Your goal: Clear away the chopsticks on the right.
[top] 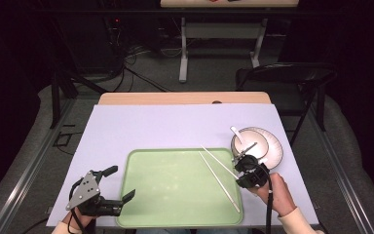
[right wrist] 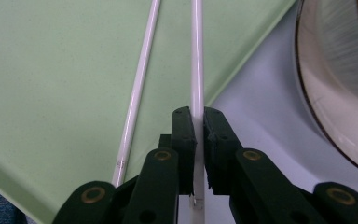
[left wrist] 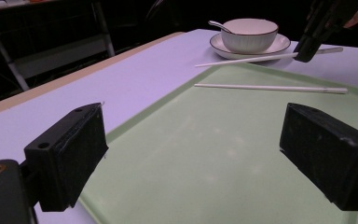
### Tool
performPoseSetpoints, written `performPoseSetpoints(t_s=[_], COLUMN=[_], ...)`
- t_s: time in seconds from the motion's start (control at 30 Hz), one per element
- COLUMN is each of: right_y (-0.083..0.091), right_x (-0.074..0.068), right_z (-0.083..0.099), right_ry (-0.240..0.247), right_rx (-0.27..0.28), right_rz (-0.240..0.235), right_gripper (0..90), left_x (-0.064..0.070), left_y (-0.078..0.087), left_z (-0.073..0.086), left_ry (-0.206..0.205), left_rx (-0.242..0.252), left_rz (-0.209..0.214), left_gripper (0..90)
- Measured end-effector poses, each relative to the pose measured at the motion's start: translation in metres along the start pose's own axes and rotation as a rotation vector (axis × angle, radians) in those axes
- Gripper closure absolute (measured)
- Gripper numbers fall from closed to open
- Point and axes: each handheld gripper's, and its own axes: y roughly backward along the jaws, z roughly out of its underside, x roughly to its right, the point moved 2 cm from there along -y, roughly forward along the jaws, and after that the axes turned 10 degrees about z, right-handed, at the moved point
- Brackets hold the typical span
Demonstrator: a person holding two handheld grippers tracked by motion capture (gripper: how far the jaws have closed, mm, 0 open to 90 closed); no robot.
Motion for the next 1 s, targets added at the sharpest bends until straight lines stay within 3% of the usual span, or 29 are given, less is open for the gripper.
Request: performPoseSetpoints(t_s=[0.13,0.53,0.8,1.0], right_y=[-0.006,-0.021,-0.031,-0.033], right_x=[-0.005,-0.021,-0.03,-0.032], right_z=[0.001,-0.005,-0.011,-0.013], right_ry=[-0.025,-0.025,-0.014,0.0], right_rx=[-0.021,-0.058,-0.059,-0.053], right_rz=[-0.007,-0.013,-0.023,-0.024], right_gripper=[83.5,83.3,82.8,77.0], left_x=[0.0,0.0,0.001,0.0], left_y=[0.001,0.0,0.0,0.0], left_z=[0.0,0.0,0.0,0.0], left_ry=[0.002,-0.001,-0.001,-0.003], left_rx=[0.001,0.0,-0.002,-0.002], left_rz=[-0.003,0.0,0.001,0.002], left_gripper=[7.1,7.2,7.2,7.2])
